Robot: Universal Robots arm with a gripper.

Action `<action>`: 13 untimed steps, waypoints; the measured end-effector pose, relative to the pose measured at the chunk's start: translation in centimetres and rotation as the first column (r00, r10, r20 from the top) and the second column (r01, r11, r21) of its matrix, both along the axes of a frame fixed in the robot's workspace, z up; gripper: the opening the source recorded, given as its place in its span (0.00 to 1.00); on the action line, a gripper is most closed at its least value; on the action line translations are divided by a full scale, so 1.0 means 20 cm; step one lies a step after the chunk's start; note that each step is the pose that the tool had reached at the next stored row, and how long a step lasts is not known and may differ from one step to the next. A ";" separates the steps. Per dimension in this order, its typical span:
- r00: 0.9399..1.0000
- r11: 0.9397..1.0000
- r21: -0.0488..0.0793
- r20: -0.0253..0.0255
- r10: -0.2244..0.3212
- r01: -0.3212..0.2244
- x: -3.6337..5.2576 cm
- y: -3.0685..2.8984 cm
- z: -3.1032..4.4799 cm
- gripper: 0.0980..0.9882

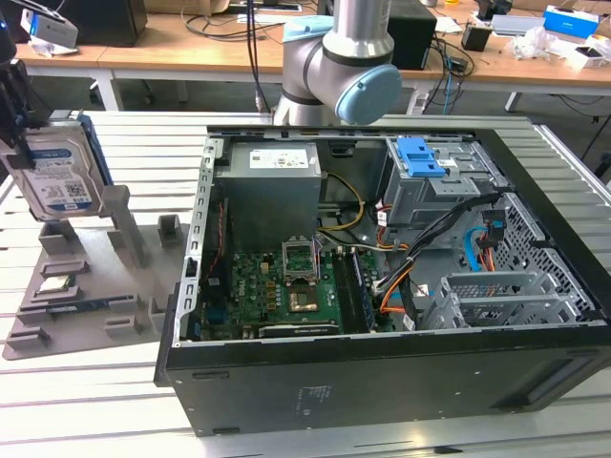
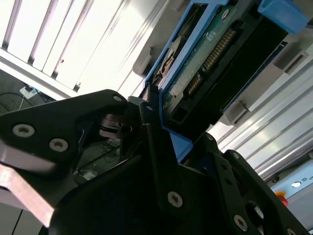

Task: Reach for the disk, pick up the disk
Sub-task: 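Pick up the disk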

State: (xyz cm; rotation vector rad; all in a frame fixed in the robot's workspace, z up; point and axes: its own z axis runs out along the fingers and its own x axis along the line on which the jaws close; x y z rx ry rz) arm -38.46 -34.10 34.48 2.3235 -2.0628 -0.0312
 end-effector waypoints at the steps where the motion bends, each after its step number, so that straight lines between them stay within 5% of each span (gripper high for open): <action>1: 1.000 1.000 0.000 0.000 0.000 0.000 0.000 0.000 0.008 0.31; 11: 1.000 1.000 0.000 0.000 0.000 0.000 0.003 0.000 0.075 0.31; 13: 1.000 1.000 0.000 0.000 0.000 0.000 0.005 0.000 0.121 0.31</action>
